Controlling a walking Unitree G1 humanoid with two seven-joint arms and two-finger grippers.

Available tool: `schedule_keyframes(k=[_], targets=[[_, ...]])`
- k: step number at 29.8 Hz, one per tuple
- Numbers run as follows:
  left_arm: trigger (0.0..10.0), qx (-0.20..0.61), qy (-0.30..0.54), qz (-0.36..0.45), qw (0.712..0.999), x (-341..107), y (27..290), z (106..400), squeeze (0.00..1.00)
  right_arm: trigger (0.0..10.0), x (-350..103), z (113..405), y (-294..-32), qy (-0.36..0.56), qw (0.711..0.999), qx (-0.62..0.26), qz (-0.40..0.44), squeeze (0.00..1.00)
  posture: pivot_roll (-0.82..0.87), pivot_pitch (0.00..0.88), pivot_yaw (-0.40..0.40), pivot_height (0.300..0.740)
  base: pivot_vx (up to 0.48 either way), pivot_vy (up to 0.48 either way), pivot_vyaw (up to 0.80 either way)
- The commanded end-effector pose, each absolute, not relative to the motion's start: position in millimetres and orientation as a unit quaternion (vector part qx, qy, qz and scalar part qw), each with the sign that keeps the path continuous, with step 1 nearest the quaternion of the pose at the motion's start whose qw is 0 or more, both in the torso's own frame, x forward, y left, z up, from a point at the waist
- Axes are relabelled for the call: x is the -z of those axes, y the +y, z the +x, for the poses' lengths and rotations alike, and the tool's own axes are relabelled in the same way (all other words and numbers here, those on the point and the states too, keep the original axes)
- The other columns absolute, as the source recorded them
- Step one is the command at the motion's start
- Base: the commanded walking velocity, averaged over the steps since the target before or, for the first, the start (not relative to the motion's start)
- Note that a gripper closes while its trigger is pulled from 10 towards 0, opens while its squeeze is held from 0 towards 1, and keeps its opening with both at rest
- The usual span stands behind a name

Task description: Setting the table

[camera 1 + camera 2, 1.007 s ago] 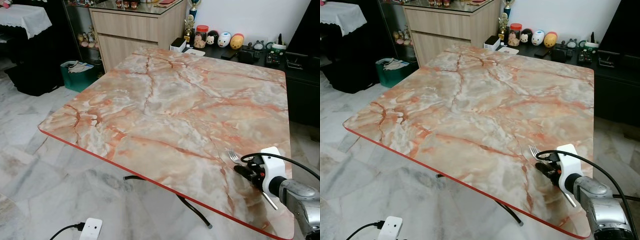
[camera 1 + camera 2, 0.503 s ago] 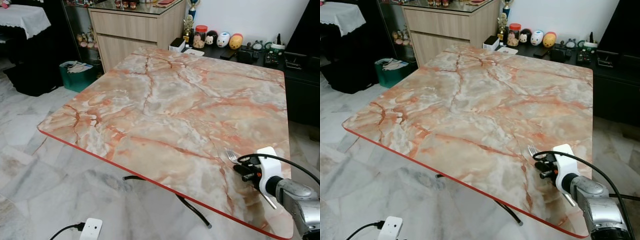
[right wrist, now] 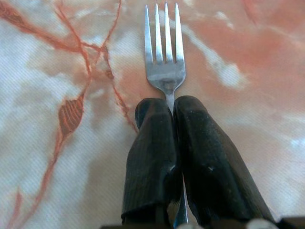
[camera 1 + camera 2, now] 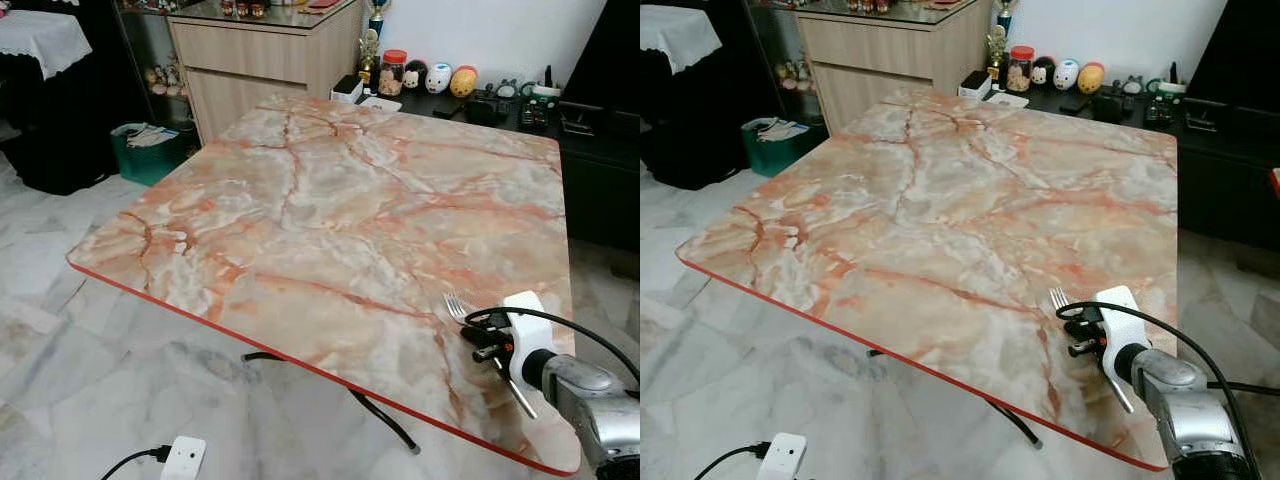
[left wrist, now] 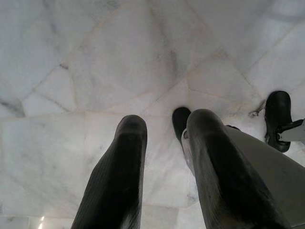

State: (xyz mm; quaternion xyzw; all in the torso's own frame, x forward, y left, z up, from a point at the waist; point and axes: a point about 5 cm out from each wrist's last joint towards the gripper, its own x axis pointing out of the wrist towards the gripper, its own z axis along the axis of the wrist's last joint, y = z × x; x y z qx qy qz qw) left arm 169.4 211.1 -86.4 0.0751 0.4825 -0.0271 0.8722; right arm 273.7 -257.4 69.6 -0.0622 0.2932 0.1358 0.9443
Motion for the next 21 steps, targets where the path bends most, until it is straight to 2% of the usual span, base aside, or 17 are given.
schedule_keyframes(k=[1, 2, 4, 6, 8, 10, 13, 16, 21], targets=[[10.0, 0.032, 0.489, 0.079, 0.868, 87, 211, 168, 0.00, 0.0, -64, 273, -253, 0.304, 0.941, -0.135, -0.064, 0.00, 0.00, 0.000, 0.008, 0.740, 0.000, 0.000, 0.00], [10.0, 0.032, 0.489, 0.079, 0.868, 87, 210, 167, 0.00, 10.0, -64, 274, -252, 0.303, 0.942, -0.123, -0.071, 0.00, 0.00, 0.000, 0.006, 0.740, 0.000, 0.000, 0.00], [10.0, 0.032, 0.489, 0.079, 0.868, 87, 211, 167, 0.00, 10.0, -65, 274, -250, 0.295, 0.945, -0.118, -0.077, 0.00, 0.01, 0.000, 0.006, 0.740, 0.000, 0.000, 0.00], [10.0, 0.032, 0.489, 0.079, 0.868, 88, 210, 167, 0.00, 10.0, -72, 277, -249, 0.264, 0.959, -0.084, -0.053, 0.00, 0.01, 0.000, 0.004, 0.740, 0.000, 0.000, 0.00], [10.0, 0.032, 0.489, 0.079, 0.868, 88, 211, 167, 0.00, 10.0, -83, 279, -251, 0.215, 0.973, -0.039, -0.072, 0.00, 0.00, 0.000, 0.006, 0.740, 0.000, 0.000, 0.00], [10.0, 0.033, 0.490, 0.080, 0.868, 88, 211, 167, 0.00, 10.0, -87, 279, -252, 0.205, 0.976, -0.011, -0.066, 0.00, 0.00, 0.000, 0.006, 0.740, 0.000, 0.000, 0.00], [10.0, 0.035, 0.490, 0.080, 0.867, 88, 210, 167, 0.00, 10.0, -112, 280, -238, 0.115, 0.992, 0.023, -0.053, 0.00, -0.01, 0.000, 0.008, 0.740, 0.000, 0.000, 0.00], [10.0, 0.036, 0.490, 0.080, 0.867, 88, 210, 167, 0.00, 10.0, -122, 281, -231, 0.072, 0.994, 0.033, -0.075, 0.00, -0.01, 0.000, 0.006, 0.740, 0.000, 0.000, 0.00], [10.0, 0.037, 0.489, 0.080, 0.868, 88, 209, 166, 0.00, 10.0, -144, 280, -226, -0.034, 0.988, 0.111, -0.106, 0.00, 0.00, 0.000, -0.005, 0.740, 0.000, 0.000, 0.00]])
